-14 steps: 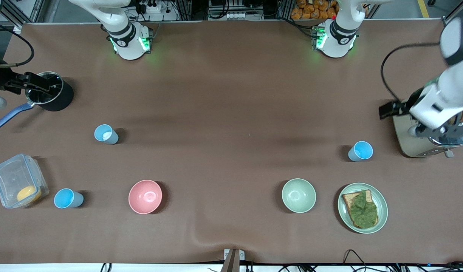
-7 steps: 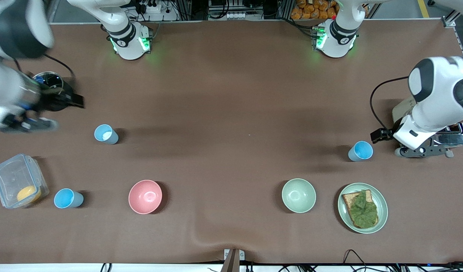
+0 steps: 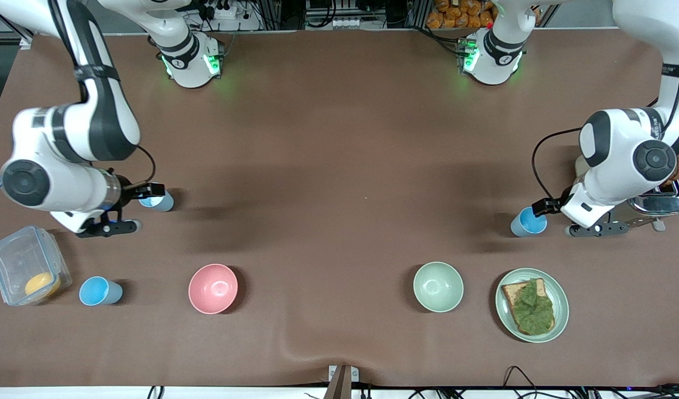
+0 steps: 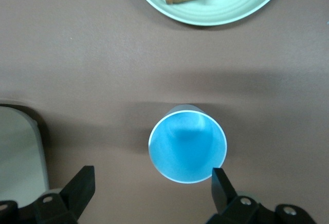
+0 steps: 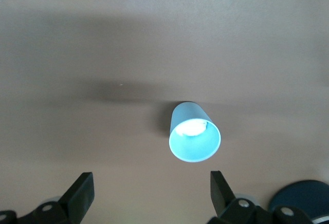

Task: Stack blue cups with both arms
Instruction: 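Lower both grippers around the blue cups and close them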

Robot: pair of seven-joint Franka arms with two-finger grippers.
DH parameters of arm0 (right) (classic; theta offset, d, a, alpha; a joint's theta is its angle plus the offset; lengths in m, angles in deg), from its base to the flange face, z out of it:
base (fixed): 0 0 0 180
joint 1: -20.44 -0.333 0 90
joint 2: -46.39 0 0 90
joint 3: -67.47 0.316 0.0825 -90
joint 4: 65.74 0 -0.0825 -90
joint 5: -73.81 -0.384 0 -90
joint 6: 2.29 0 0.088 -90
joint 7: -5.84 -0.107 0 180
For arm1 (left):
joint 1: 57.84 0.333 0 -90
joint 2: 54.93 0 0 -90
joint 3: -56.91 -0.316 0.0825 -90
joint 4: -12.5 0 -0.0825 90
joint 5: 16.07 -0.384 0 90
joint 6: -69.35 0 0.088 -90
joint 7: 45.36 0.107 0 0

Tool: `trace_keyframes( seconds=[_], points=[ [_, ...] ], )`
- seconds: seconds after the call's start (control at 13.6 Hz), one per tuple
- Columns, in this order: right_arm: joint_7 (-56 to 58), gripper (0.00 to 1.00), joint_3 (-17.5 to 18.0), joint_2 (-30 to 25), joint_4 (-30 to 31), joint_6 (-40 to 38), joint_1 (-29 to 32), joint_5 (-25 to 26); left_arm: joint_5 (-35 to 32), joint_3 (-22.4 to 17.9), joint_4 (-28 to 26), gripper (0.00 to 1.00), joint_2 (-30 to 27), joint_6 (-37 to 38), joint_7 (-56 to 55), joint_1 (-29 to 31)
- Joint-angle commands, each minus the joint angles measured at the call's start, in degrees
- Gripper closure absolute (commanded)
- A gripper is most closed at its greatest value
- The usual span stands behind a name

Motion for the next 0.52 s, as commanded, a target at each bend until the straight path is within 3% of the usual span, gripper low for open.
trace_keyframes(
  seconds=[0.0,0.44],
  points=[
    [-0.16,0.00,0.50,-0.71,4.92,3.55,0.90,1.41,-1.12,0.51,0.21,0.00,1.35,-0.91,0.41,0.50],
    [0.46,0.00,0.50,2.63,11.24,14.53,2.91,1.41,-1.12,0.51,0.56,0.00,4.51,-3.98,0.41,1.02]
  ],
)
